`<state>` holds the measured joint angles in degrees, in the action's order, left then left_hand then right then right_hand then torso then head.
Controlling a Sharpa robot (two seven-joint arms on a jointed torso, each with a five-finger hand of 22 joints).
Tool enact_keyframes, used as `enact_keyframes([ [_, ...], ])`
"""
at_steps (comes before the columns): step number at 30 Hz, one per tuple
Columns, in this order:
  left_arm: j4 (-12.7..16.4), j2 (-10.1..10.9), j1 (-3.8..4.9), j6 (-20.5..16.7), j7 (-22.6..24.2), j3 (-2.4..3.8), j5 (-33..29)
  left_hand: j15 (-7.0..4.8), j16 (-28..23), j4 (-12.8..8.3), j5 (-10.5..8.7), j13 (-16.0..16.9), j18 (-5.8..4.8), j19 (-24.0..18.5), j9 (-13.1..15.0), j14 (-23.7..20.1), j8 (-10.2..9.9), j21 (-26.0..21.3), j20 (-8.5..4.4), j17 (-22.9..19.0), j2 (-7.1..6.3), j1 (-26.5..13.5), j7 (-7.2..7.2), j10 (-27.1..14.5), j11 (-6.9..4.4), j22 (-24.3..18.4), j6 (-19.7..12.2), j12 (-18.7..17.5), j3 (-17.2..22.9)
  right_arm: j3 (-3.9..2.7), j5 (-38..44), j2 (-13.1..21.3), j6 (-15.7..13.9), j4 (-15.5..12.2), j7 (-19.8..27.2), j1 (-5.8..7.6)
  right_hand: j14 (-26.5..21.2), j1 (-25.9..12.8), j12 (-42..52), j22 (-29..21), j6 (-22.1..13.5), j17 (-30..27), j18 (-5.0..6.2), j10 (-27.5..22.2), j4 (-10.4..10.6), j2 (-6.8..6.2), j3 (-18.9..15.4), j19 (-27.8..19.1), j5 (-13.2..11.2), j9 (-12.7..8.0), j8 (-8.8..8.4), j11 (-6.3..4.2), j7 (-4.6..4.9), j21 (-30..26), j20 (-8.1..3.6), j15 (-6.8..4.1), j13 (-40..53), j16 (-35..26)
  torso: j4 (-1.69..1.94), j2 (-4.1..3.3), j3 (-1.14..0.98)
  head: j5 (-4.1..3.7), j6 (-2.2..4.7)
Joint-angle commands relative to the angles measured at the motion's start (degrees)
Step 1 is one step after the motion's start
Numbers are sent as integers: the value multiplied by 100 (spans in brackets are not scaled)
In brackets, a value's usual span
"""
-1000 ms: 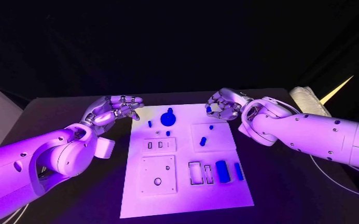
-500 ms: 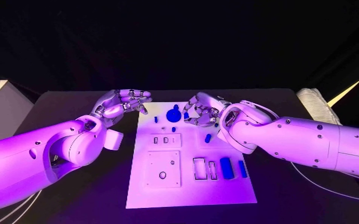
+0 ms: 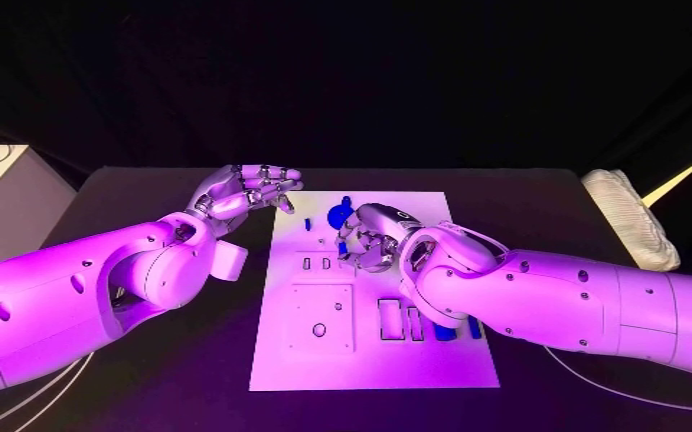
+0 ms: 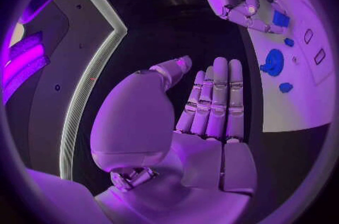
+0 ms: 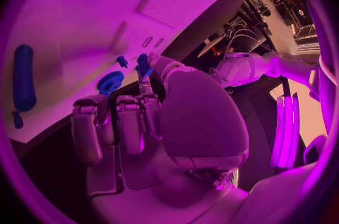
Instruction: Assemble the parts on the task board
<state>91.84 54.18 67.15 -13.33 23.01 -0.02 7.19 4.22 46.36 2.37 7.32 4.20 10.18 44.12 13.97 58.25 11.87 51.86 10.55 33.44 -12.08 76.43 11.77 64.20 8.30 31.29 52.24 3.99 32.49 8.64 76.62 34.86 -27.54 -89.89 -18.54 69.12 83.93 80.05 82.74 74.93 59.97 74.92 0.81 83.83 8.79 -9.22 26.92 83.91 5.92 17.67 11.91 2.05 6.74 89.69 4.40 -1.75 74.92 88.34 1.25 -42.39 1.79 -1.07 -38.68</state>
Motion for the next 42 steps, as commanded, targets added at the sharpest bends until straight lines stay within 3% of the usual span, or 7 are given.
enact_keyframes([
  [1,26,-18,3,26,8,2,15,3,23,-34,-21,7,20,-44,8,-25,-21,34,-13,-8,52,-25,-14,-10,-18,5,-21,12,10,4,409,-75,-114,26,-380,-69,509,-41,-24,1507,58,1106,-81,121,-6,-3,43,609,31,108,141,-40,-50,31,-31,-41,882,-9,-3,-6,-4,16,-22],
  [18,52,-7,4,35,-6,2,18,2,29,-32,-22,8,20,-50,11,-26,-18,42,-12,-12,49,-36,-16,-4,-20,9,-18,16,6,17,826,-253,-298,120,-573,-275,503,-113,-24,1507,47,1080,-81,129,-30,-58,68,609,88,119,162,-44,-52,31,-39,-47,887,-22,1,-11,0,50,-85],
  [22,54,-1,4,35,-8,2,19,2,29,-32,-22,8,20,-50,11,-26,-18,42,-12,-12,49,-36,-16,-4,-20,9,-18,16,6,18,850,-259,-321,107,-560,-292,503,-122,-29,1507,46,1082,-81,126,-33,-67,70,609,93,120,164,-44,-52,31,-40,-48,884,-21,-3,-11,-11,57,-96],
  [28,56,5,4,35,-11,2,19,2,29,-32,-22,8,20,-50,11,-26,-18,42,-12,-12,49,-36,-16,-4,-20,9,-18,16,6,18,865,-255,-357,70,-539,-306,503,-122,-29,1507,46,1082,-81,126,-33,-67,70,609,93,120,164,-44,-52,31,-40,-48,884,-21,-3,-10,-5,59,-105],
  [42,47,9,4,41,-18,2,20,2,29,-32,-22,8,20,-50,11,-26,-18,42,-12,-12,49,-36,-16,-4,-20,9,-18,16,6,19,843,-271,-383,63,-502,-333,503,-138,-27,1507,45,1079,-81,129,-36,-78,73,609,105,122,168,-44,-52,31,-41,-49,887,-23,-8,-14,-12,69,-122],
])
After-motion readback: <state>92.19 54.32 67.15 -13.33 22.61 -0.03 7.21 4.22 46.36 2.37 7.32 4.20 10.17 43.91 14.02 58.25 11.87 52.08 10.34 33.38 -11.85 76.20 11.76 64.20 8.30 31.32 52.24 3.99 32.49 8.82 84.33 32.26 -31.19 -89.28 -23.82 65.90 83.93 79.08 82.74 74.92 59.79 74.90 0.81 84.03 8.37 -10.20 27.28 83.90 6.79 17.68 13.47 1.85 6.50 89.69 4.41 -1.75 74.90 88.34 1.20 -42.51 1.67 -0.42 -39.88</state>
